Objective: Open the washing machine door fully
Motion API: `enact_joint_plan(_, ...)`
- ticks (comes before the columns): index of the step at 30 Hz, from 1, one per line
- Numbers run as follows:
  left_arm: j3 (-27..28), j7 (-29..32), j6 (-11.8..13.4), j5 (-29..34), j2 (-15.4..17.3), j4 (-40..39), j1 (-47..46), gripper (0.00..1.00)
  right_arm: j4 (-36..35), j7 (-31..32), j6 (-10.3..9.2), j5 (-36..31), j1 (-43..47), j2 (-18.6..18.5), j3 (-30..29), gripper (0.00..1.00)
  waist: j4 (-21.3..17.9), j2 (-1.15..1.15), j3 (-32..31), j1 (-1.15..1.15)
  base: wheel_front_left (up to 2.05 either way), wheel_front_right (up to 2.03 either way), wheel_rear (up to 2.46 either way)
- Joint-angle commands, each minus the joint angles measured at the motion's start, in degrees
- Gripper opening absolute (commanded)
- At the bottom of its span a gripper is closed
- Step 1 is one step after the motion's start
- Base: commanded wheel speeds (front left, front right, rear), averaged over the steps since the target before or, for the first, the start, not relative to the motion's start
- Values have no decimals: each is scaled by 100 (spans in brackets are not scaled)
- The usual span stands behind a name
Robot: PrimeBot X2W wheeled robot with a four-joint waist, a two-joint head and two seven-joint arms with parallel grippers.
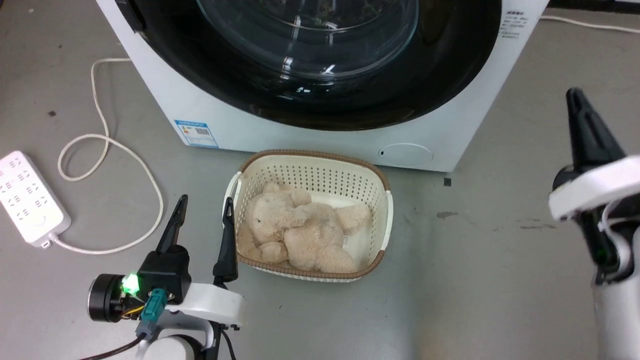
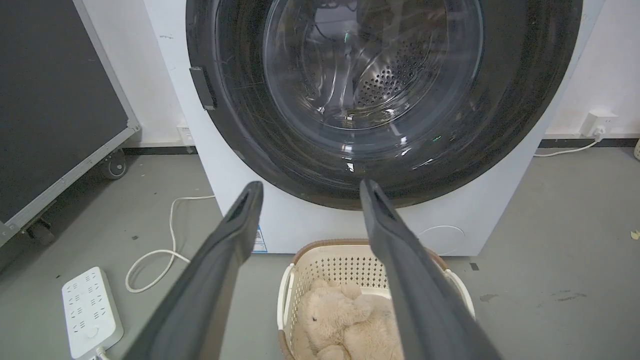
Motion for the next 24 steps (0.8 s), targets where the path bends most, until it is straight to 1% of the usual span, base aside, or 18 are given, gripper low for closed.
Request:
enact_joint_plan(1, -26, -58, 38, -24, 11, -41, -100, 100, 139, 77, -1, 160, -275, -18, -76, 0, 24, 0, 50, -1, 0, 0, 0)
enact_joint_plan(9, -84, -154, 86, -33, 14, -89, -199, 100, 768, 526, -2, 700, -1015, -69, -337, 0, 113, 0, 267, -1, 0, 0, 0)
enact_joint_plan(14, -148, -214, 112, -62, 13, -95, -256, 100, 1169, 1031, -2, 1142, -1416, -76, -507, 0, 185, 0, 396, -1, 0, 0, 0)
enact_joint_plan(15, -148, -214, 112, -62, 13, -95, -256, 100, 1169, 1031, -2, 1142, -1416, -76, -507, 0, 185, 0, 396, -1, 0, 0, 0)
enact_joint_plan(16, -176, -238, 126, -71, 12, -110, -284, 100, 1306, 1188, -2, 1310, -1581, -91, -605, 0, 206, 0, 458, -1, 0, 0, 0)
enact_joint_plan(17, -176, -238, 126, -71, 12, -110, -284, 100, 1306, 1188, -2, 1310, -1581, -91, -605, 0, 206, 0, 458, -1, 0, 0, 0)
enact_joint_plan(18, -198, -261, 139, -77, 11, -125, -308, 100, 1439, 1314, -2, 1468, -1769, -99, -711, 0, 223, 0, 521, -1, 0, 0, 0)
enact_joint_plan(20, -209, -273, 145, -78, 11, -131, -321, 100, 1508, 1386, -2, 1527, -1860, -109, -745, 0, 236, 0, 554, -1, 0, 0, 0)
enact_joint_plan(21, -231, -297, 154, -77, 11, -140, -353, 100, 1673, 1558, -2, 1610, -2027, -142, -793, 0, 263, 0, 616, -1, 0, 0, 0)
enact_joint_plan(22, -231, -297, 154, -77, 11, -140, -353, 100, 1673, 1558, -2, 1610, -2027, -142, -793, 0, 263, 0, 616, -1, 0, 0, 0)
enact_joint_plan(24, -249, -321, 161, -76, 11, -148, -388, 100, 1859, 1749, -2, 1686, -2202, -178, -849, 0, 293, 0, 670, -1, 0, 0, 0)
